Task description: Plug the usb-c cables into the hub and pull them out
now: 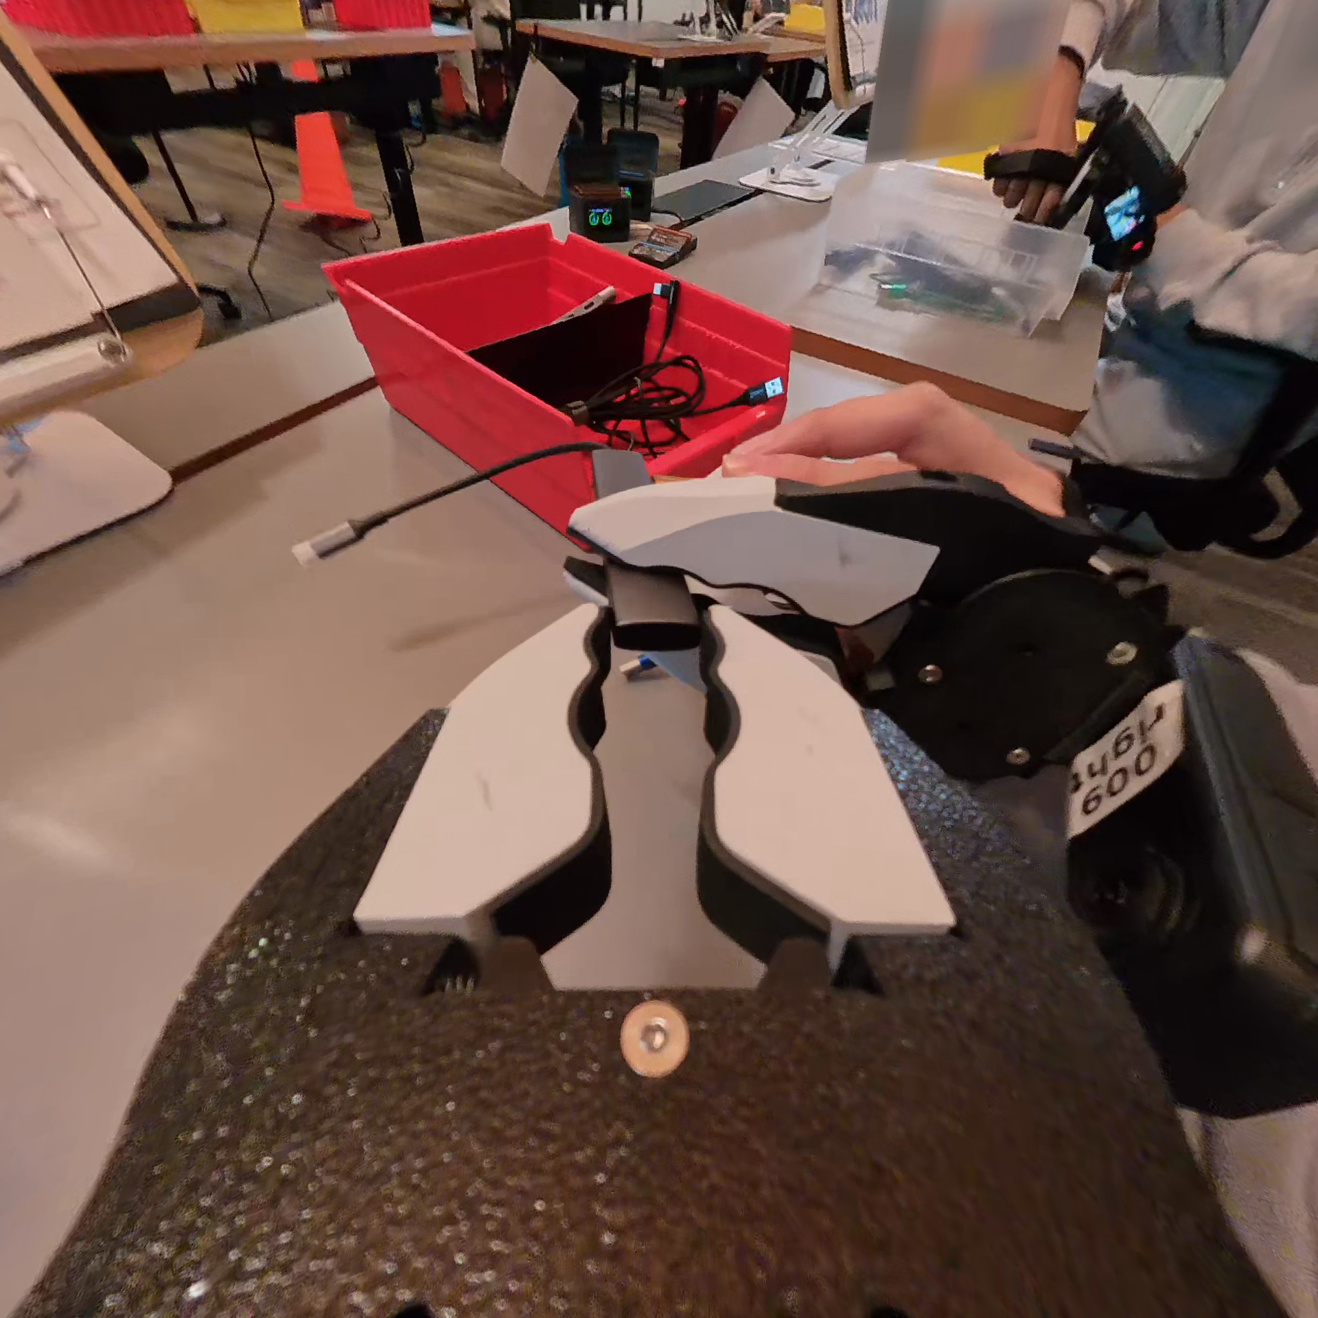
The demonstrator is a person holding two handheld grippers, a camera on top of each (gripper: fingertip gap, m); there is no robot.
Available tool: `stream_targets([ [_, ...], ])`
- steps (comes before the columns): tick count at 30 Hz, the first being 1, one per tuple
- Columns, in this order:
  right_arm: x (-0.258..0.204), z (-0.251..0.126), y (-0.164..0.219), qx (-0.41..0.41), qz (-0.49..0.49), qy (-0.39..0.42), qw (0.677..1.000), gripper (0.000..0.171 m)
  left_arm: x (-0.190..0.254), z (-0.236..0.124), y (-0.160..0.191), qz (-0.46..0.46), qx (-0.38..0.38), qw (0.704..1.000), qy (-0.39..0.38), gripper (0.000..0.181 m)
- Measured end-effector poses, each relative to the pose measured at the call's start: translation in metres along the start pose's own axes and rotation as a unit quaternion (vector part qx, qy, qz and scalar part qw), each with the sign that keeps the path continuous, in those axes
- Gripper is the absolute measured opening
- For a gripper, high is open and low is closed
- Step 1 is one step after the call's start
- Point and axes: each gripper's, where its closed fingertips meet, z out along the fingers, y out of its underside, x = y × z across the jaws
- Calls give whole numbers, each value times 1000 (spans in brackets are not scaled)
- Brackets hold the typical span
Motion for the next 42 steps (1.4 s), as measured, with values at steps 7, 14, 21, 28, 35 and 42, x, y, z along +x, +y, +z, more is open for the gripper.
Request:
stream_targets([
  [7,6,-14,6,51,215,-73,972,30,-23,-9,-6,137,32,987,-78,22],
  [14,25,-10,63,66,796,-268,539,48,-15,-31,-30,225,132,963,-72,21],
  [21,6,-7,37,131,869,-373,296,27,9,-27,-27,251,161,954,-23,21],
  [28,23,-7,34,214,887,-355,202,14,-2,-39,-23,264,182,947,-29,21],
  [35,27,-17,3,220,876,-406,136,9,-10,-29,-15,315,198,925,-74,26],
  [42,27,-16,-3,210,876,-414,132,9,-1,-22,-17,300,224,925,-65,27],
])
